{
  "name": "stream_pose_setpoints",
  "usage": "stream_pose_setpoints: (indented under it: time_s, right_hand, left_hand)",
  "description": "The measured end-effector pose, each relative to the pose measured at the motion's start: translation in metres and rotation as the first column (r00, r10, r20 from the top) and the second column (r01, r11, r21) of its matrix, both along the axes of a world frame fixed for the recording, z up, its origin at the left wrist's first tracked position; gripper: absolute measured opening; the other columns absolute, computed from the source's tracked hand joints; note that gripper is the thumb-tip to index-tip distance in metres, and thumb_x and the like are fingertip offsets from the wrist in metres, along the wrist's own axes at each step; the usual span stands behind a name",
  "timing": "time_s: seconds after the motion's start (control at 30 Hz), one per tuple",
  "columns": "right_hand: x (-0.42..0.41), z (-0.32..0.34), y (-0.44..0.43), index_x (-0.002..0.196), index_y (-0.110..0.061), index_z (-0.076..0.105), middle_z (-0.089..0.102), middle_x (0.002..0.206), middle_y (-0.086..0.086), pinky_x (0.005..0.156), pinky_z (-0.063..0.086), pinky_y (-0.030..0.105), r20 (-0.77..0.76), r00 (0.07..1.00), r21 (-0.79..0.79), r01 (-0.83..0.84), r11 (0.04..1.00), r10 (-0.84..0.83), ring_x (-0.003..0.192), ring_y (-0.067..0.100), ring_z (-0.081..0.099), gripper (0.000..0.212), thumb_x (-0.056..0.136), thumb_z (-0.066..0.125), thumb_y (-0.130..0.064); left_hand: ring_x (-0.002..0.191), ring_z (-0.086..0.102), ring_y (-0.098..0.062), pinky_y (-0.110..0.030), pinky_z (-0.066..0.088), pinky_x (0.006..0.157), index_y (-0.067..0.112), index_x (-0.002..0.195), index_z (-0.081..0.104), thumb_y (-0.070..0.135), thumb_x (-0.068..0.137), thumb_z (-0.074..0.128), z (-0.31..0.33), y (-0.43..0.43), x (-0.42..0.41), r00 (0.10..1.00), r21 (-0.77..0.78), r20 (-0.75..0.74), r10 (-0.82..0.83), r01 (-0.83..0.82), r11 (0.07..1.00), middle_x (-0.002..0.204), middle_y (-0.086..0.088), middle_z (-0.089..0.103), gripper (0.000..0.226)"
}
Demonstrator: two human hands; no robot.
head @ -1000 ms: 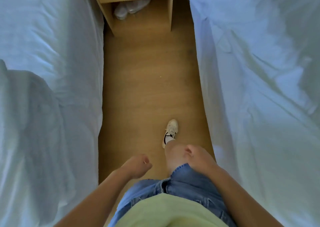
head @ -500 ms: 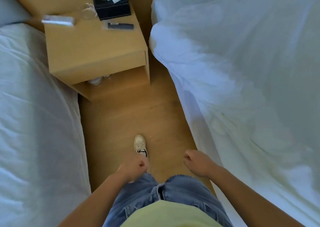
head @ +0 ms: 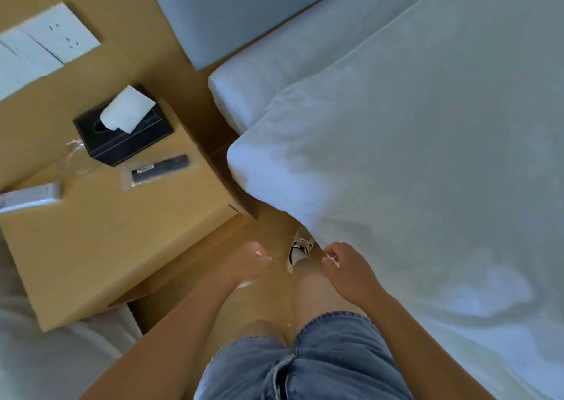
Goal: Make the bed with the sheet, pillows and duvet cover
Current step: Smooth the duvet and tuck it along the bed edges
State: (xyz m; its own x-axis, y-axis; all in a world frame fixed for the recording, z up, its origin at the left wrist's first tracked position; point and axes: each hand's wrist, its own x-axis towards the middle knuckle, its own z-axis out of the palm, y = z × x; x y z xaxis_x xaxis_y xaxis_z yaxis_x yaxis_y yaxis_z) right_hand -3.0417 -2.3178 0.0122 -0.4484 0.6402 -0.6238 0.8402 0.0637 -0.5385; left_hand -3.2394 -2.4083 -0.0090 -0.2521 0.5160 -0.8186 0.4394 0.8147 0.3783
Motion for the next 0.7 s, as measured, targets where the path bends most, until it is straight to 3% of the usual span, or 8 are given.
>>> stream_pose_setpoints:
  time_s: [0.1, 0.27, 0.4, 0.47, 0.57, 0.63, 0.7]
  right_hand:
    - [-0.044, -0.018, 0.066, 0.116, -0.009, 0.056, 0.054, 0.119, 0.003, 0.089, 0.037, 0.025, -0.052, 0.999, 0.065, 0.009, 0.998, -0.006, 0.113, 0.019, 0.050, 0.025, 0.094, 0.047, -0.016]
    - [-0.122, -0.045, 0.176, 0.117, -0.005, 0.056, 0.055, 0.117, 0.009, 0.090, 0.036, 0.028, -0.083, 0.994, 0.215, 0.088, 0.973, -0.072, 0.111, 0.024, 0.051, 0.029, 0.095, 0.048, -0.022]
    - [-0.183, -0.076, 0.237, 0.115, -0.003, 0.054, 0.056, 0.114, 0.013, 0.087, 0.036, 0.029, 0.001, 0.987, 0.190, 0.157, 0.969, -0.160, 0.108, 0.028, 0.051, 0.041, 0.095, 0.045, -0.038]
    - [-0.212, -0.088, 0.259, 0.114, -0.001, 0.052, 0.057, 0.113, 0.014, 0.086, 0.038, 0.031, 0.083, 0.956, 0.144, 0.267, 0.953, -0.281, 0.108, 0.031, 0.053, 0.056, 0.091, 0.045, -0.052]
    - [-0.248, -0.099, 0.292, 0.114, -0.002, 0.055, 0.061, 0.110, 0.012, 0.080, 0.039, 0.031, 0.164, 0.829, -0.022, 0.545, 0.838, -0.535, 0.106, 0.031, 0.057, 0.082, 0.077, 0.046, -0.074]
    - [-0.260, -0.105, 0.310, 0.099, -0.006, 0.061, 0.065, 0.091, 0.006, 0.075, 0.045, 0.030, 0.230, 0.796, -0.083, 0.589, 0.804, -0.559, 0.093, 0.028, 0.062, 0.075, 0.074, 0.047, -0.075]
    - [-0.264, -0.105, 0.326, 0.091, -0.008, 0.062, 0.062, 0.075, 0.003, 0.076, 0.054, 0.036, 0.282, 0.784, -0.077, 0.592, 0.802, -0.552, 0.077, 0.026, 0.065, 0.054, 0.082, 0.051, -0.060]
  left_hand:
    - [0.103, 0.055, -0.020, -0.028, 0.042, 0.080, 0.019, 0.142, 0.031, 0.029, 0.093, 0.053, -0.017, 0.085, -0.049, 0.978, 0.065, -0.044, 0.205, -0.202, 0.977, 0.123, -0.003, 0.052, 0.055]
    - [0.131, 0.039, -0.027, -0.042, 0.037, 0.102, 0.017, 0.146, 0.024, 0.041, 0.092, 0.055, -0.057, 0.208, -0.118, 0.946, 0.236, -0.284, 0.153, -0.086, 0.968, 0.145, -0.011, 0.036, 0.067]
    - [0.136, 0.031, -0.030, -0.050, 0.029, 0.107, 0.021, 0.149, 0.013, 0.069, 0.078, 0.055, -0.094, 0.268, -0.149, 0.929, 0.158, -0.325, 0.175, -0.129, 0.979, 0.149, -0.006, 0.030, 0.095]
    - [0.122, 0.048, -0.031, -0.048, 0.035, 0.105, 0.017, 0.134, 0.033, 0.074, 0.075, 0.052, -0.110, 0.273, -0.150, 0.959, 0.101, -0.225, 0.175, -0.156, 0.983, 0.129, -0.003, 0.051, 0.083]
    - [0.085, 0.063, -0.022, -0.035, 0.051, 0.074, 0.020, 0.095, 0.049, 0.068, 0.080, 0.051, -0.111, 0.270, -0.149, 0.980, 0.160, -0.115, 0.160, -0.141, 0.977, 0.083, 0.006, 0.060, 0.050]
    - [0.070, 0.063, -0.012, -0.034, 0.053, 0.064, 0.027, 0.080, 0.055, 0.062, 0.081, 0.055, -0.097, 0.270, -0.152, 0.992, 0.224, -0.015, 0.124, -0.118, 0.968, 0.069, 0.008, 0.062, 0.035]
    - [0.060, 0.061, -0.009, -0.030, 0.051, 0.057, 0.028, 0.069, 0.056, 0.058, 0.077, 0.061, -0.076, 0.275, -0.157, 0.994, 0.246, 0.086, 0.074, -0.093, 0.965, 0.064, 0.007, 0.063, 0.031]
